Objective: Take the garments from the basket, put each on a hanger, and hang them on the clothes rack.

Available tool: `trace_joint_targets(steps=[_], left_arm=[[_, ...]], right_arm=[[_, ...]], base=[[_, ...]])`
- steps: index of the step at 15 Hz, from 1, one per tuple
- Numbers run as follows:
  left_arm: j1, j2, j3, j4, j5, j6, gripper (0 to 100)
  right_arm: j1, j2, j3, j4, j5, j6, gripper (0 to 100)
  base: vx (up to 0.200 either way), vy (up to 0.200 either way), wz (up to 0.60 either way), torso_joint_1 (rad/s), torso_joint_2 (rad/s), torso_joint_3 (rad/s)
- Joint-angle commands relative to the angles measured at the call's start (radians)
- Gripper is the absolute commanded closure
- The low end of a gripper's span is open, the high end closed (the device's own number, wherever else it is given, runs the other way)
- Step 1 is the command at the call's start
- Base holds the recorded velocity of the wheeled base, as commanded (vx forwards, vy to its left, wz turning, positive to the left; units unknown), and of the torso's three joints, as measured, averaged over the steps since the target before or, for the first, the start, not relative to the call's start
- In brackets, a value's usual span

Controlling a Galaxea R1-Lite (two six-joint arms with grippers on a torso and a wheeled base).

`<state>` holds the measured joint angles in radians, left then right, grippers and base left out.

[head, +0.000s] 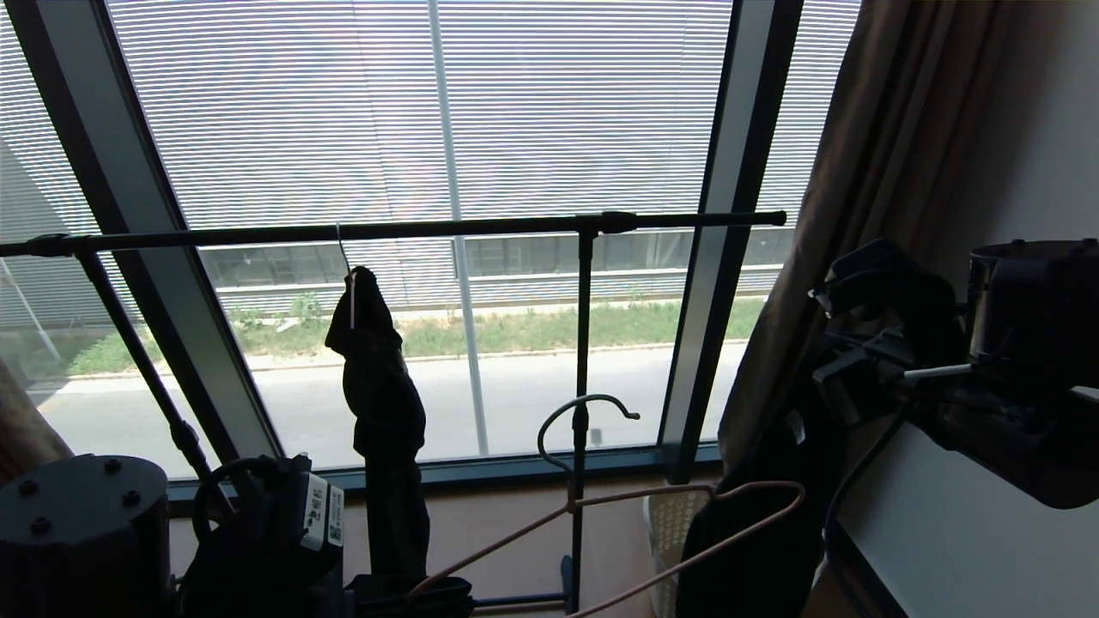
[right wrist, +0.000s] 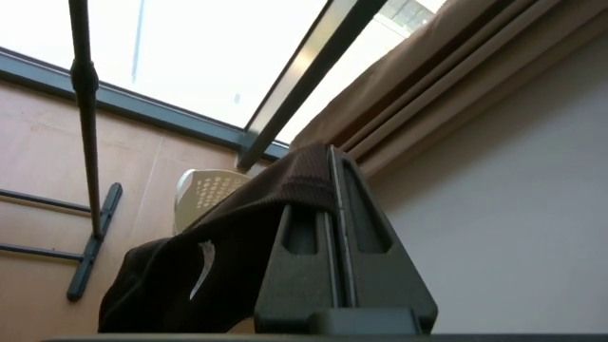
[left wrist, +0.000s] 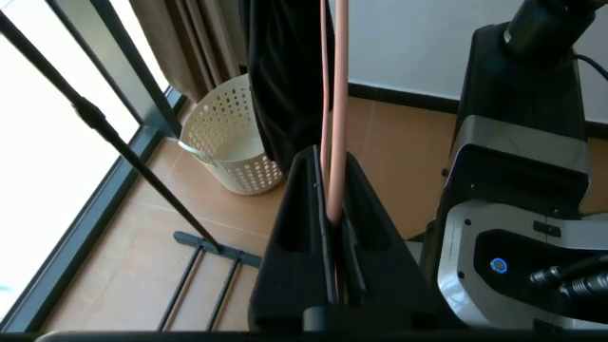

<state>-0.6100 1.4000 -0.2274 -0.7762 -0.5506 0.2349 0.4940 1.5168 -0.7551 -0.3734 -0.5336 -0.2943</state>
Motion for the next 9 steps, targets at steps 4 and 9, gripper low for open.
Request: trace_joint_targets(steps=[4, 9], left_arm=[[0.001, 0.034, -0.003, -0.034, 0.003, -0.005, 100], [0.016, 0.051, -0.024, -0.051, 0.005, -0.023, 100]], right_arm=[[0.061, 0.002, 0.002, -0.001, -0.006, 0.004, 100], [0.089, 0.005, 0.007, -0.001, -0.005, 0.012, 100]], base=[[0.0, 0.0, 0.0, 0.0, 0.0, 0.0], [0.0, 0.0, 0.0, 0.0, 0.0, 0.0]])
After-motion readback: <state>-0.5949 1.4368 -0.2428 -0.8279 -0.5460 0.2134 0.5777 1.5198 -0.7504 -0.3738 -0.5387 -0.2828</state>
